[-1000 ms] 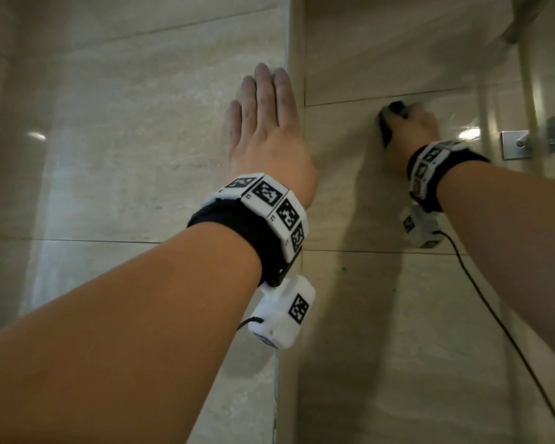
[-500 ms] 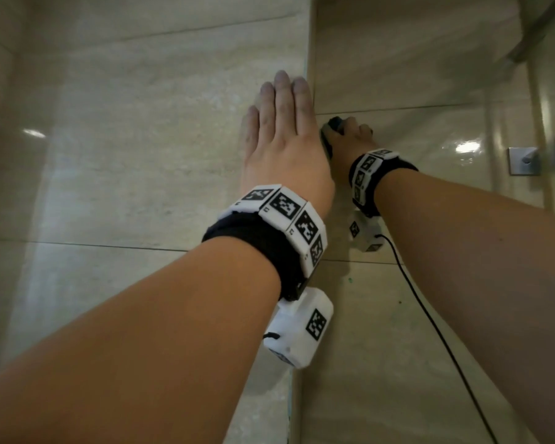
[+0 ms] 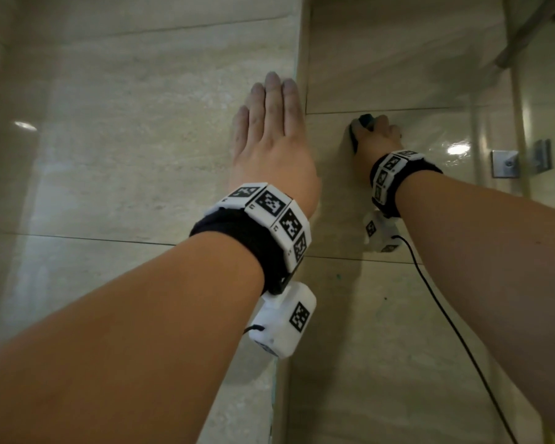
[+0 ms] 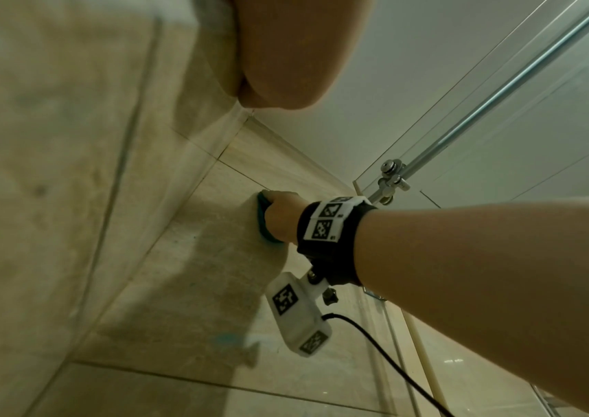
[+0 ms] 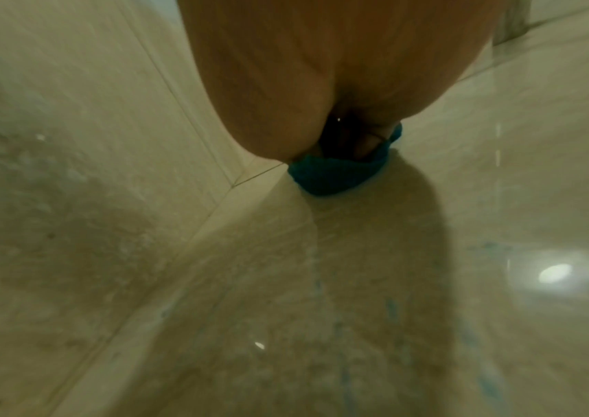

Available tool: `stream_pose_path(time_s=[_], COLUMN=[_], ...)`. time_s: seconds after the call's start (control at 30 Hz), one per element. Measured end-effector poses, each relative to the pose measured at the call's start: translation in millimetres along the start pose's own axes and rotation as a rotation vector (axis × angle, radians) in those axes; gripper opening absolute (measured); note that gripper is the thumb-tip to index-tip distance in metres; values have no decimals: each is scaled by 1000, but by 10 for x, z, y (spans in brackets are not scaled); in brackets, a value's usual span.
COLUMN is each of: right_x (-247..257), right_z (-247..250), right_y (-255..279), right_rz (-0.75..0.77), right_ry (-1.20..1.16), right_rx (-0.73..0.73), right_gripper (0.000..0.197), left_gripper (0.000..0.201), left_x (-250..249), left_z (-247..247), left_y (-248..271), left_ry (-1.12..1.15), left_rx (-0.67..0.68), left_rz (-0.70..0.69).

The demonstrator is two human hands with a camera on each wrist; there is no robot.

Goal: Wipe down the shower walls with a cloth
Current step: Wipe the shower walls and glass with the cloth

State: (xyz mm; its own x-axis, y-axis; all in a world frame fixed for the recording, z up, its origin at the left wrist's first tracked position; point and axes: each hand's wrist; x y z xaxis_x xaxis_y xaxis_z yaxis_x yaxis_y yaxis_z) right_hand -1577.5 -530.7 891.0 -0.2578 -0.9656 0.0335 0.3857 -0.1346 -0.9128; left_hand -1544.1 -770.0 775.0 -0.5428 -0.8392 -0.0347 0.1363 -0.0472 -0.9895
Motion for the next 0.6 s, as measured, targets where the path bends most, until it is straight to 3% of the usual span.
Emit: stream_pose_path(time_s=[0.27, 0.43, 0.6], right_x=[364, 300, 303], right_z=[-142, -103, -110], right_y=[14, 28, -49], right_rz=[68, 149, 2], right_ry=[-8, 16, 18], right_rx=[128, 152, 38], right_gripper=[66, 67, 67], left_gripper=[91, 91, 93], left_x=[24, 77, 100], left_z=[42, 34, 5], left_y=[-24, -49, -65], left_ry=[43, 54, 34], left_rx=[37, 65, 65], left_rz=[11, -7, -25])
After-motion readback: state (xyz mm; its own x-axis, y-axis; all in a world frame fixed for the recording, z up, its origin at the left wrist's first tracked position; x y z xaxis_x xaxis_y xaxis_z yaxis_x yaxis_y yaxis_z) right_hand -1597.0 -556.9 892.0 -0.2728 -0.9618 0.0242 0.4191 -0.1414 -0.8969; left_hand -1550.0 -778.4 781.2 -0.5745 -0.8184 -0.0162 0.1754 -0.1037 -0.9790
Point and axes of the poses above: each hand's wrist, its own y-axis away from the middle knuckle, its own z-axis out of the back of the hand, x = y × z, and after that the axes turned 14 degrees about -y, right-handed
